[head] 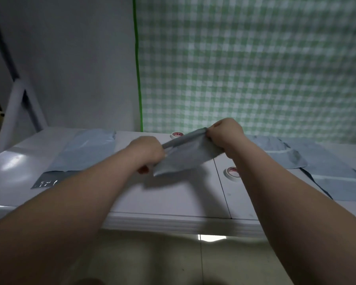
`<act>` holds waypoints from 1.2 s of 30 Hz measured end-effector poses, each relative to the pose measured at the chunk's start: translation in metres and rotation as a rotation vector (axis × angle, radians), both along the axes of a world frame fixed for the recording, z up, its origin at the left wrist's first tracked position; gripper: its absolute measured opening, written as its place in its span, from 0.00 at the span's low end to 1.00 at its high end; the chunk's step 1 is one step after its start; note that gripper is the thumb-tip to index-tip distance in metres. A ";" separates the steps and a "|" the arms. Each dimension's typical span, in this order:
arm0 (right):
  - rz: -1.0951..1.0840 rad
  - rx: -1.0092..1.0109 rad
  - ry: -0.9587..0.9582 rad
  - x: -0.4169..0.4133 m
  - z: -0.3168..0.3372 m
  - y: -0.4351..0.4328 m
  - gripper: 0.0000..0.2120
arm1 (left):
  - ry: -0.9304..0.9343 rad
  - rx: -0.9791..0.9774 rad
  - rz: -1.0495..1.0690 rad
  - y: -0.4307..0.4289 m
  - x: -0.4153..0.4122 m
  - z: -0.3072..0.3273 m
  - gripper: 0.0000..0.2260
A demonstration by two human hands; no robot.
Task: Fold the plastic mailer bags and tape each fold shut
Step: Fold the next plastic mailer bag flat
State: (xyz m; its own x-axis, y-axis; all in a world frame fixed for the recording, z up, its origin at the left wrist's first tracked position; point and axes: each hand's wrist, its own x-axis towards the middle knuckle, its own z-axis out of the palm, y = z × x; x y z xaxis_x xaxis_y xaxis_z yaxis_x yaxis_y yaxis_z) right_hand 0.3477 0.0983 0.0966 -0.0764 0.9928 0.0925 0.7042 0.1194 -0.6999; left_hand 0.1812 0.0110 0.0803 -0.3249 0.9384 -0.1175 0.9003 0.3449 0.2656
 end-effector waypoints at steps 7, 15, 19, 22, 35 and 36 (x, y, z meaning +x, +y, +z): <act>-0.060 0.086 0.481 -0.013 0.035 0.018 0.07 | -0.924 0.466 0.241 0.023 -0.008 0.060 0.13; -0.111 0.052 0.631 -0.017 0.058 0.066 0.07 | -1.161 0.465 0.259 0.073 -0.013 0.079 0.11; -0.083 0.061 0.671 -0.014 0.057 0.080 0.10 | -1.236 0.512 0.250 0.098 -0.015 0.074 0.08; -0.079 0.101 0.660 -0.011 0.051 0.083 0.13 | -1.237 0.545 0.255 0.105 -0.014 0.068 0.07; 0.016 -0.017 -0.008 0.033 -0.028 0.007 0.07 | -0.770 0.256 0.172 0.037 -0.012 -0.015 0.04; 0.019 -0.007 -0.083 0.035 -0.036 -0.001 0.07 | -0.705 0.252 0.153 0.032 -0.013 -0.021 0.05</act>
State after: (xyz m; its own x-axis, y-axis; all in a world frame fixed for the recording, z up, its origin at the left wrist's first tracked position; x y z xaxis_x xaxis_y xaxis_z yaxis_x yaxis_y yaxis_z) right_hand 0.3825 0.0973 0.0608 -0.1028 0.9916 0.0779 0.7574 0.1288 -0.6401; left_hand 0.1687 0.0427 0.0592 -0.3813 0.9148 -0.1336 0.4352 0.3051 0.8471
